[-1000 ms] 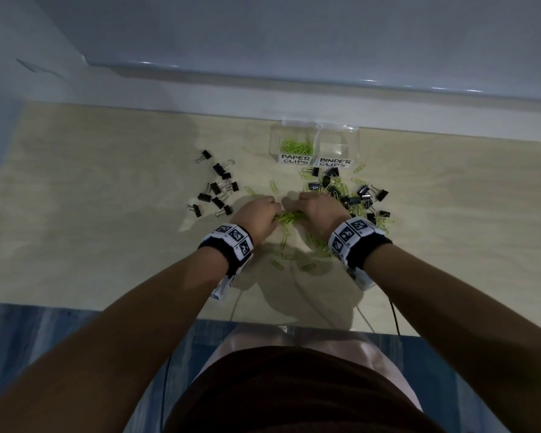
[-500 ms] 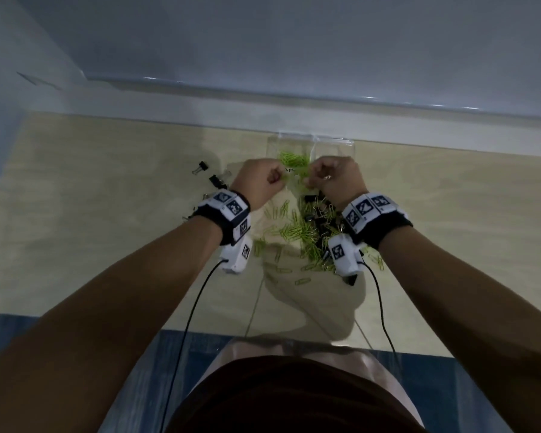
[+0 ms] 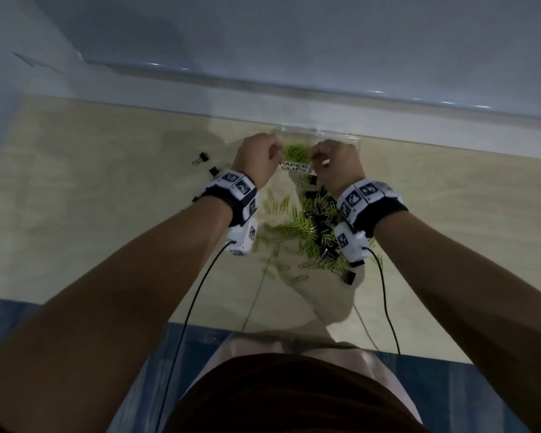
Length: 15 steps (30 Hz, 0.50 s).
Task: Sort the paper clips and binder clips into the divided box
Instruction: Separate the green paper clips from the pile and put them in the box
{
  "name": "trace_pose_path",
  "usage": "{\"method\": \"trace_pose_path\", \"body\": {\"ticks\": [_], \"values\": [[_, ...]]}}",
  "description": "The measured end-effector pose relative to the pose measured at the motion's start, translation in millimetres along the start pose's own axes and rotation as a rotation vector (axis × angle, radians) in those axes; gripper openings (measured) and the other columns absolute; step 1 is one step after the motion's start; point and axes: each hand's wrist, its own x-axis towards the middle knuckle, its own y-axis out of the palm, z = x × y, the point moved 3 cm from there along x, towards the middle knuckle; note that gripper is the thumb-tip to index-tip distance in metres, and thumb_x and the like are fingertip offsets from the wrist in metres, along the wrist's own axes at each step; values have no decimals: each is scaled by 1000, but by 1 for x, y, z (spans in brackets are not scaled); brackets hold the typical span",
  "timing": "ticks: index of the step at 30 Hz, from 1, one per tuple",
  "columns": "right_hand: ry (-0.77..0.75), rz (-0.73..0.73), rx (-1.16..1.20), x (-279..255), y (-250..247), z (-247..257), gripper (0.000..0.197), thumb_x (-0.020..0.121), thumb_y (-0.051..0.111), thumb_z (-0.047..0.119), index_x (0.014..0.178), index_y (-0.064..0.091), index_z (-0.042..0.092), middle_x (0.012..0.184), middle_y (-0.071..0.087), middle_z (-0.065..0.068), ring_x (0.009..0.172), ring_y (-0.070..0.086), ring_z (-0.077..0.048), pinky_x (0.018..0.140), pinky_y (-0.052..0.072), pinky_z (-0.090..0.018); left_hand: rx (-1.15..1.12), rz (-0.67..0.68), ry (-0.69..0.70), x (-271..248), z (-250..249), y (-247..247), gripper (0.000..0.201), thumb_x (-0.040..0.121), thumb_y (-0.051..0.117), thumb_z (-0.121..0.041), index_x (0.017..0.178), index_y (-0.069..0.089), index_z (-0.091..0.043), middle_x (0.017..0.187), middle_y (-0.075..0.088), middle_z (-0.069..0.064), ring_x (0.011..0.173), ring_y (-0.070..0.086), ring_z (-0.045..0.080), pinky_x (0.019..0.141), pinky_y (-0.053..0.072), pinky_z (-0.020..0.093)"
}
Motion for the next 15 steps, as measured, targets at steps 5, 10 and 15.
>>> {"method": "trace_pose_path", "body": {"ticks": [5, 10, 15], "values": [[-128, 509, -294, -43, 38, 14, 43, 82, 60, 10, 122, 55, 23, 129, 53, -4, 114, 54, -24, 95, 49, -39, 295, 324, 29, -47, 39, 14, 45, 86, 62, -31, 126, 55, -15, 128, 50, 8, 117, 45, 27, 98, 42, 40], [-280, 621, -661, -69, 58, 11, 72, 75, 72, 33, 137, 37, 18, 130, 40, -8, 117, 44, -28, 98, 42, -47, 400, 455, 113, -96, 41, 26, 73, 77, 64, -53, 138, 42, -18, 143, 32, 4, 129, 30, 26, 106, 36, 43], [-280, 558, -545, -85, 62, 11, 43, 82, 63, 14, 125, 53, 15, 116, 49, -10, 108, 50, -29, 85, 44, -36, 368, 484, 155, -128, 38, 42, 76, 72, 71, -51, 133, 48, -11, 133, 37, 13, 121, 33, 30, 104, 35, 40]]}}
